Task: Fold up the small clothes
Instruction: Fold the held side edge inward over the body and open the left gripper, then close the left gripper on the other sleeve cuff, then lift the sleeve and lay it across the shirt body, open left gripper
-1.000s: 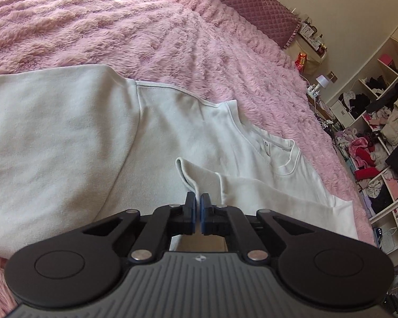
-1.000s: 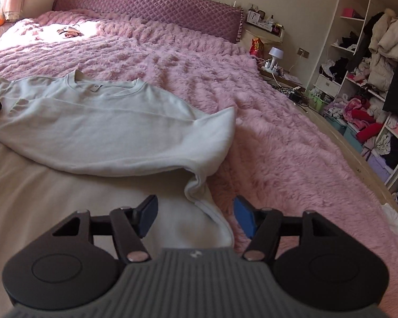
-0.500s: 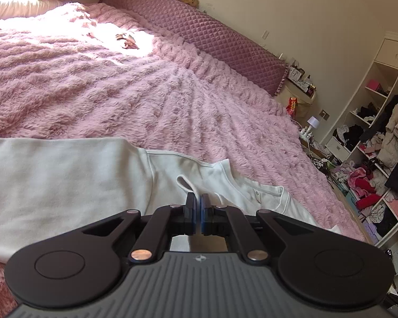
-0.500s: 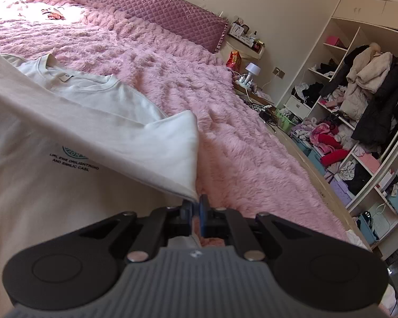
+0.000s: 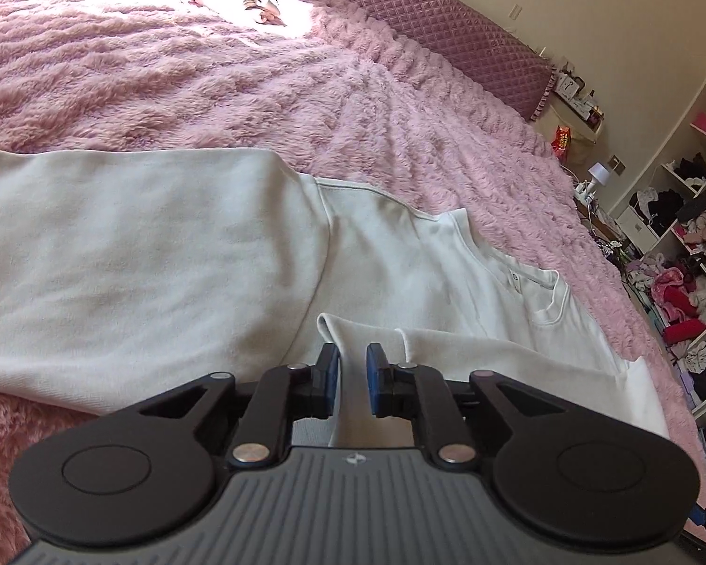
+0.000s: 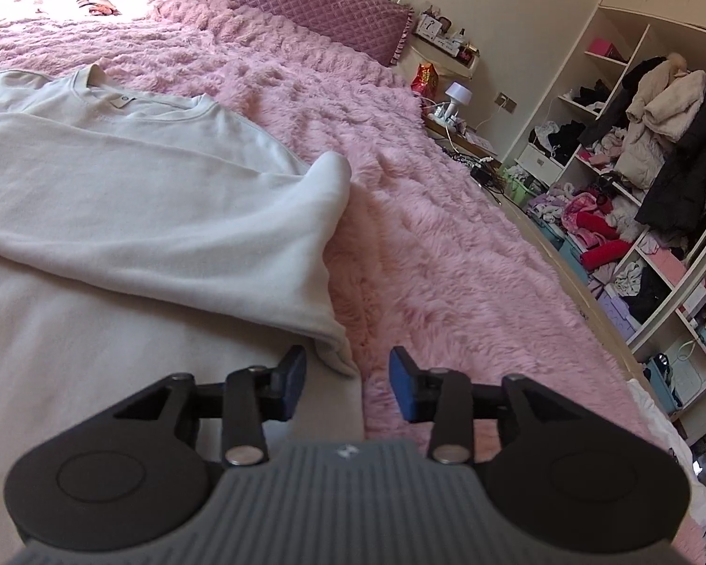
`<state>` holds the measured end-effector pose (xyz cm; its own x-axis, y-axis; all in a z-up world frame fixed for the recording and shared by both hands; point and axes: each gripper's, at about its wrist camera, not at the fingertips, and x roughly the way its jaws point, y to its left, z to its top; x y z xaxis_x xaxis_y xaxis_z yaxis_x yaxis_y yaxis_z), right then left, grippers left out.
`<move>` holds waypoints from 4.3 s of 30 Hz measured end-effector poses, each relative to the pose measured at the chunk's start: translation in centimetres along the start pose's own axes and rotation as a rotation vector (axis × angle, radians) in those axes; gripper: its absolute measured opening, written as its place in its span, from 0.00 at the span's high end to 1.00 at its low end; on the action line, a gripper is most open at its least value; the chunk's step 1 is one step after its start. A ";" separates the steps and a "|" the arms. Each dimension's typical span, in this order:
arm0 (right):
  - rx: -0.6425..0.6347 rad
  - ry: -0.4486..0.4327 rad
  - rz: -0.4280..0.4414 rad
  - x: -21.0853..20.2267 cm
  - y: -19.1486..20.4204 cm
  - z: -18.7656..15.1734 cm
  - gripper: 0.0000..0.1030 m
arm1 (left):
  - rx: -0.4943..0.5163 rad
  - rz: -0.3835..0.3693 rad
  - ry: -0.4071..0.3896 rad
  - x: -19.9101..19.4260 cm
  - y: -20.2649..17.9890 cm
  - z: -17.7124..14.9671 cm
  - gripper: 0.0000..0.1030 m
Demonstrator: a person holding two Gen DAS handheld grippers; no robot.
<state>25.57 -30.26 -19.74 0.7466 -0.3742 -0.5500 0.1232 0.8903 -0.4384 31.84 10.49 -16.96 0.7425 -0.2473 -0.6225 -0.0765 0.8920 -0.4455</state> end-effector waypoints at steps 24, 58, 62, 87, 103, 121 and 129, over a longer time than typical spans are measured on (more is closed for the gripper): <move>-0.048 0.006 0.007 0.9 1.9 1.2 0.52 | -0.072 -0.067 -0.188 -2.0 0.9 2.7 0.98; -0.043 -0.124 0.294 -7.2 14.1 10.8 0.34 | -0.320 0.209 -0.257 -19.3 16.6 1.4 0.49; -0.106 -0.148 0.349 -9.4 18.5 11.2 0.34 | -0.435 0.289 -0.283 -22.2 21.8 0.6 0.49; -0.132 -0.209 0.556 -15.9 28.5 15.2 0.34 | -0.733 0.277 -0.399 -20.9 31.2 -0.3 0.72; -0.076 -0.183 0.494 -14.4 20.5 12.3 0.33 | -0.430 -0.088 -0.578 -23.6 15.7 7.7 0.92; 0.111 -0.097 0.335 -9.4 3.9 5.5 0.33 | -0.110 -0.499 -0.169 -4.1 -12.9 0.5 0.92; 0.163 -0.009 0.293 -7.0 -0.3 1.2 0.33 | 0.096 -0.390 0.073 5.3 -19.6 -9.2 0.90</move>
<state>21.03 -27.57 -14.93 0.7718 -0.0947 -0.6288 0.0053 0.9898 -0.1425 31.12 -11.76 -17.41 0.6537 -0.5976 -0.4642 0.2668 0.7561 -0.5975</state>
